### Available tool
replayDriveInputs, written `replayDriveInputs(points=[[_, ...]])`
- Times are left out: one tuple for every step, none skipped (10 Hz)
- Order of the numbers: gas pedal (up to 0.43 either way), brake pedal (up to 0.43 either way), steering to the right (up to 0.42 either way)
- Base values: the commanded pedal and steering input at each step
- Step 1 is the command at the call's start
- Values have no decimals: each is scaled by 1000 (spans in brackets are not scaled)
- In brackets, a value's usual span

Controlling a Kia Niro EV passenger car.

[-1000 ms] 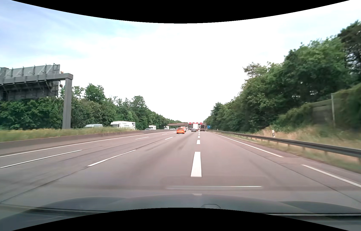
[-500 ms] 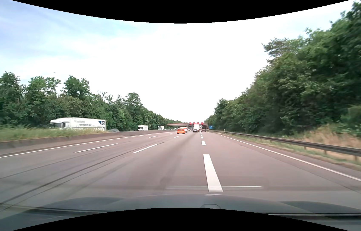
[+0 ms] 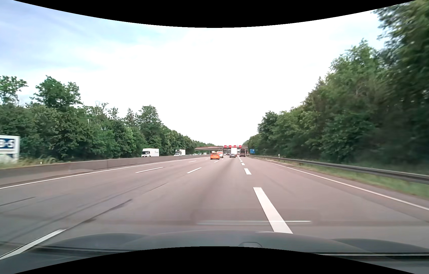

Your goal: Follow the waypoints while adhering to traffic rules and regulations

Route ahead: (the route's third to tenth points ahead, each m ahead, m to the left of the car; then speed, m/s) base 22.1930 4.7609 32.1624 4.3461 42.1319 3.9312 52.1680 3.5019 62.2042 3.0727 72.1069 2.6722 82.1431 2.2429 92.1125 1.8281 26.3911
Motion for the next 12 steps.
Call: replayDriveInputs(points=[[319, 0, 1], [319, 0, 0], [319, 0, 1], [319, 0, 0], [319, 0, 1], [299, 0, 1], [287, 0, 1], [287, 0, 0], [287, 0, 1], [287, 0, 1], [287, 0, 0], [287, 0, 0]])
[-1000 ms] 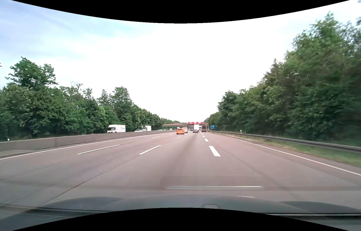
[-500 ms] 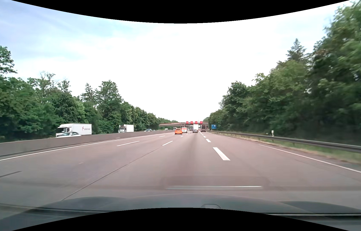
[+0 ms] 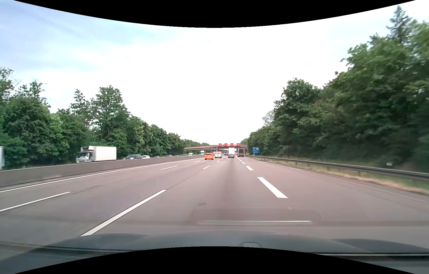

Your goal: Follow the waypoints while adhering to traffic rules and regulations

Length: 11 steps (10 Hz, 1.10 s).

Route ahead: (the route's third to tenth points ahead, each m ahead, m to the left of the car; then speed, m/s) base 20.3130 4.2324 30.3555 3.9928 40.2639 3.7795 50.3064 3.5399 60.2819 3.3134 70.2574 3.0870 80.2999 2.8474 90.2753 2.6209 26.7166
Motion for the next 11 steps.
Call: replayDriveInputs(points=[[280, 0, 0], [280, 0, 0], [280, 0, -1], [280, 0, -2], [280, 0, -2], [268, 0, -3], [268, 0, -4], [268, 0, -4], [268, 0, -4], [268, 0, -4], [268, 0, -4]])
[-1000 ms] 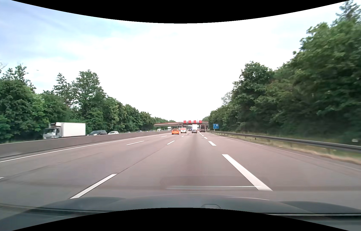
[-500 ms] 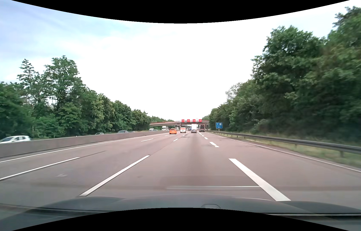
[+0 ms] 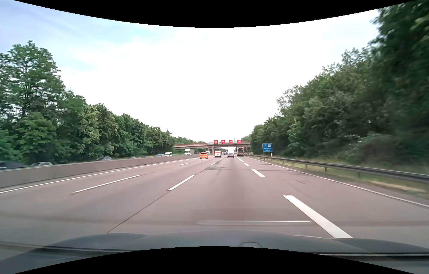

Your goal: Follow the waypoints while adhering to traffic rules and regulations

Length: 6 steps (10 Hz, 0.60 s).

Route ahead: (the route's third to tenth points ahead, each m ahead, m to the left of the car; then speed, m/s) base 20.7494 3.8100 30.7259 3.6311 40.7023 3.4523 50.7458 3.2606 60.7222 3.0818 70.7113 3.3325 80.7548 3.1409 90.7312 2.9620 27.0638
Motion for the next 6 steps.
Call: replayDriveInputs(points=[[268, 0, -3], [260, 0, -3], [260, 0, -3], [260, 0, -3], [260, 0, -3], [260, 0, -3]])
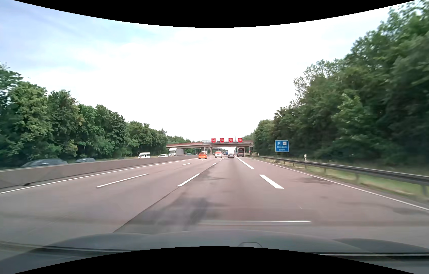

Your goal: Follow the waypoints while adhering to traffic rules and regulations

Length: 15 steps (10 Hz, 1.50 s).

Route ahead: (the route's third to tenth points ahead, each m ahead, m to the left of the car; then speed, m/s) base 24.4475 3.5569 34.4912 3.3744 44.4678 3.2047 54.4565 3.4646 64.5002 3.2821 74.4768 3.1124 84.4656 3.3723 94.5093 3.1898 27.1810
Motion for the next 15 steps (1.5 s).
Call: replayDriveInputs(points=[[260, 0, -3], [260, 0, -3], [260, 0, -3], [260, 0, -3], [260, 0, -3], [260, 0, -3], [260, 0, -3], [260, 0, -3], [260, 0, -3], [260, 0, -3], [260, 0, -3], [260, 0, -3], [260, 0, -4], [260, 0, -4], [260, 0, -4]])
